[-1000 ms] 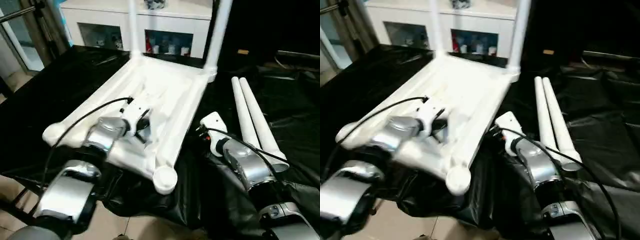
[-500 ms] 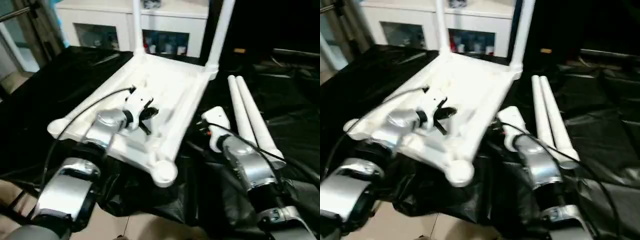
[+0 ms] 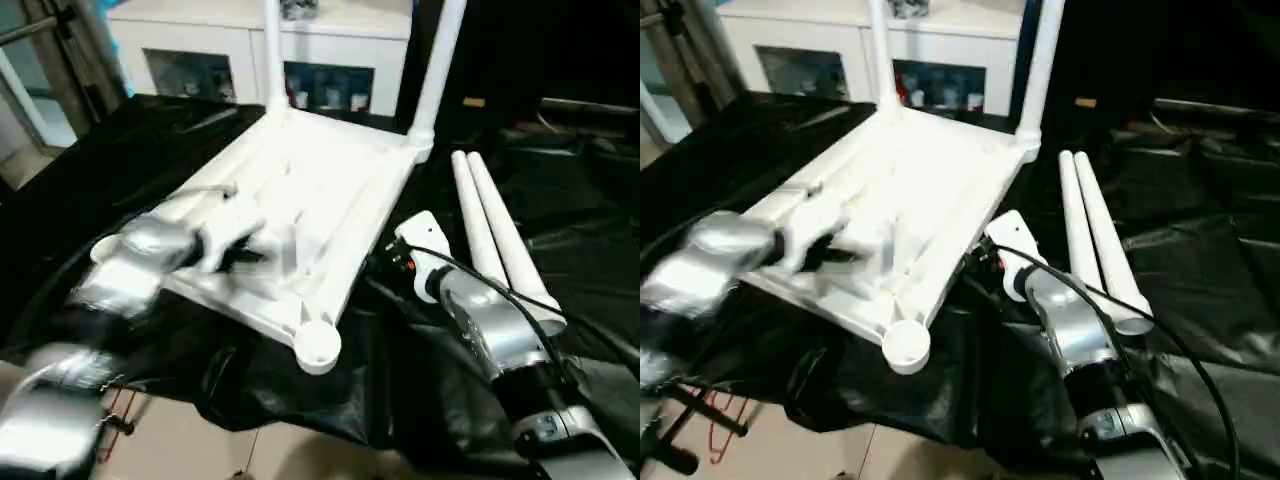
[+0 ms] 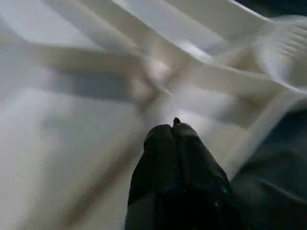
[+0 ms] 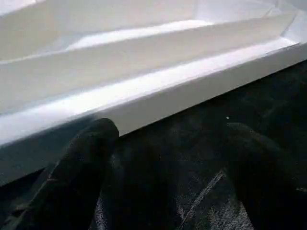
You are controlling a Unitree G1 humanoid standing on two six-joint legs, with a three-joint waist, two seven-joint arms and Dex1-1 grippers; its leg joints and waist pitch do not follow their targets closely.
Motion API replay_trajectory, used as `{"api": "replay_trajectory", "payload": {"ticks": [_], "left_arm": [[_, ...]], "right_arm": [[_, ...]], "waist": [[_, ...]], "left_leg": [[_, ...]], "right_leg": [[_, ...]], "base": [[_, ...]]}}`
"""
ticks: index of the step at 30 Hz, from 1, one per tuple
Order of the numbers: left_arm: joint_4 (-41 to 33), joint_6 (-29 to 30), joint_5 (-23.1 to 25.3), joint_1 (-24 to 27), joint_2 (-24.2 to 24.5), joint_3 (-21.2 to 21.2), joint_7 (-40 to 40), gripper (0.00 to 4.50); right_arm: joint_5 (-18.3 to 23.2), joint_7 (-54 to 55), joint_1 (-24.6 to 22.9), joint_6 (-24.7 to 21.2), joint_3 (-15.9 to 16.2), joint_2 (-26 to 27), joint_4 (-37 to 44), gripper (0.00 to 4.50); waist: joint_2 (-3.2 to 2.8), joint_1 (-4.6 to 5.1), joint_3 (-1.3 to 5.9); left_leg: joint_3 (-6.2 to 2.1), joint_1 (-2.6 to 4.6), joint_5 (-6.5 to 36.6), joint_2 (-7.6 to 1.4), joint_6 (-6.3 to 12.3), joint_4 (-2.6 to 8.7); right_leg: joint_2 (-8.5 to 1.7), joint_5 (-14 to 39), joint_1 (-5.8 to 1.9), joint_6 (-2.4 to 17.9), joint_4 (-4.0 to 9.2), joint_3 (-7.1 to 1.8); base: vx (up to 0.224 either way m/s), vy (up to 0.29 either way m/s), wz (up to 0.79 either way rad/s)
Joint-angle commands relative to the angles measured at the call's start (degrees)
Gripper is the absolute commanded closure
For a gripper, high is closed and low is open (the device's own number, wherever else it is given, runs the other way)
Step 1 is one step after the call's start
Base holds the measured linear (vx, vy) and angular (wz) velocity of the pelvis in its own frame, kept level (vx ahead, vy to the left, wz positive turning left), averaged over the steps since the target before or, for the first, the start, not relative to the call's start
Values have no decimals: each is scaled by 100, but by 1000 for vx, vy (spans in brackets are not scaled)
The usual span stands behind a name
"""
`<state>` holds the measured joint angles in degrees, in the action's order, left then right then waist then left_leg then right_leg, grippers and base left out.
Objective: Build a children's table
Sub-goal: Rotate table base
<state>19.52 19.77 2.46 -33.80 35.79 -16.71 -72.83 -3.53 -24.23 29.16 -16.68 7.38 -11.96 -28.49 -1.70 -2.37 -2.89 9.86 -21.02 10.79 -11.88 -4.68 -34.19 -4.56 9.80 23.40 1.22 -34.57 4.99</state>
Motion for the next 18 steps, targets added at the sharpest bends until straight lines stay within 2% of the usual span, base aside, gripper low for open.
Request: {"api": "replay_trajectory", "payload": {"ticks": [1,3,4,7,9,10,11,14,18], "left_arm": [[-354,225,-98,11,93,-81,-216,447],[-561,401,-149,97,188,-158,-404,447],[-597,431,-157,112,207,-176,-442,447],[-654,505,-1,177,114,-355,-337,447],[-441,464,162,125,-125,-462,-60,447],[-362,435,189,104,-199,-500,2,447],[-324,448,199,92,-260,-538,27,447],[-280,526,163,69,-414,-641,41,447],[-328,575,95,57,-675,-763,17,447]], "right_arm": [[-95,4,92,69,66,-11,-113,62],[-106,-3,136,115,91,-3,-218,62],[-107,-5,146,124,95,0,-241,62],[-81,-45,281,303,143,114,-526,62],[-66,-68,410,485,187,260,-760,62],[-75,-74,452,545,202,316,-841,62],[-94,-75,493,598,223,369,-915,62],[-123,-68,603,733,300,500,-1099,62],[-135,-44,765,882,349,681,-1388,62]], "waist": [[-23,13,354],[-12,3,354],[-5,9,346],[-1,47,342],[8,52,345],[-9,55,351],[15,66,343],[14,100,347],[18,149,351]], "left_leg": [[8,79,1064,-111,11,428],[11,94,1136,-111,-12,428],[-2,67,1136,-105,-15,439],[2,61,1195,-86,-24,425],[0,56,1185,-82,-13,417],[-1,53,1185,-82,-8,415],[-6,36,1205,-73,-6,418],[-24,12,1227,-68,-10,419],[-20,23,1247,-73,25,410]], "right_leg": [[-331,1092,-310,1288,344,-314],[-335,1179,-307,1279,354,-315],[-334,1249,-328,1246,349,-312],[-331,1413,-317,1195,369,-320],[-333,1493,-327,1151,384,-320],[-338,1504,-325,1148,382,-321],[-329,1575,-333,1115,391,-313],[-336,1756,-341,1060,403,-305],[-324,1726,-328,1120,412,-307]], "base": [[0,0,0],[0,0,0],[0,0,0],[0,0,0],[0,0,0],[0,0,0],[0,0,0],[0,0,0],[0,0,0]]}}
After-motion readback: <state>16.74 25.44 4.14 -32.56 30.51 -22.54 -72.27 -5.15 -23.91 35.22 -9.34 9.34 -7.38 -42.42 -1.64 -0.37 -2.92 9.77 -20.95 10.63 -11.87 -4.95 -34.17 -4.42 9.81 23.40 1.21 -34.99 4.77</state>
